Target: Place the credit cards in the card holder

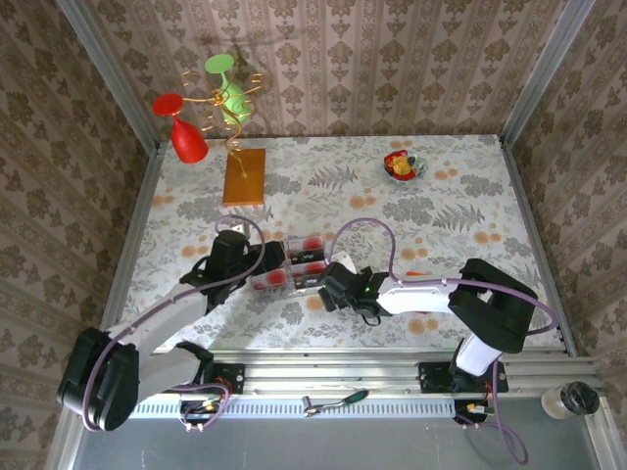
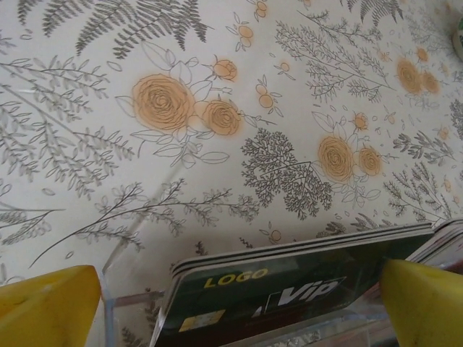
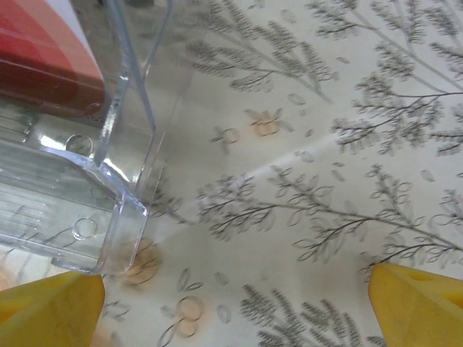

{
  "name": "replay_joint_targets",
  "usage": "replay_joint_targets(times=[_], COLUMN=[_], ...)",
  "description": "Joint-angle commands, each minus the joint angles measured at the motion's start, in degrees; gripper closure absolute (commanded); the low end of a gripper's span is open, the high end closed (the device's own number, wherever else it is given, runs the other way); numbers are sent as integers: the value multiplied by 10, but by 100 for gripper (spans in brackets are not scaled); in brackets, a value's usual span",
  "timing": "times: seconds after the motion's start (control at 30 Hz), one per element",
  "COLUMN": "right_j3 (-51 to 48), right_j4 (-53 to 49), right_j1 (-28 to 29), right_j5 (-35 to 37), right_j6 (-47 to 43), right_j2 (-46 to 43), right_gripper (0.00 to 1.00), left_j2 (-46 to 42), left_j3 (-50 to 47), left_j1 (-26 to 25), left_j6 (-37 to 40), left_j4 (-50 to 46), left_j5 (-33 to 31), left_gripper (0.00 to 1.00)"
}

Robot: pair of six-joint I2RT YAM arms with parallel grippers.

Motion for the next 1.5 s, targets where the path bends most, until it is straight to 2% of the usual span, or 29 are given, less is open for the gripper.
replay_joint_targets(times=[0.0,0.27,0.57,0.87,1.23,1.47], right_j3=[7,-7,-4,-1,-18,-50], right_j4=[8,19,24,18,-7,-57], right_j1=[-22,-94,-177,-215,-222,-230], right_j5=[33,24,6,-8,-24,-44], right_j6=[11,0,-12,0,1,24], right_j2=[0,-4,11,9,-34,-124], right_gripper=[5,5,5,5,4,4], left_j2=[34,148,277,387,429,412], left_j3=[34,111,227,344,402,408], left_j1=[-16,-44,-51,-55,-56,-24], left_j6=[13,28,43,31,43,56], left_j4=[44,87,113,116,93,72], left_j5=[-9,-12,7,41,51,65], left_gripper=[0,0,0,0,0,0])
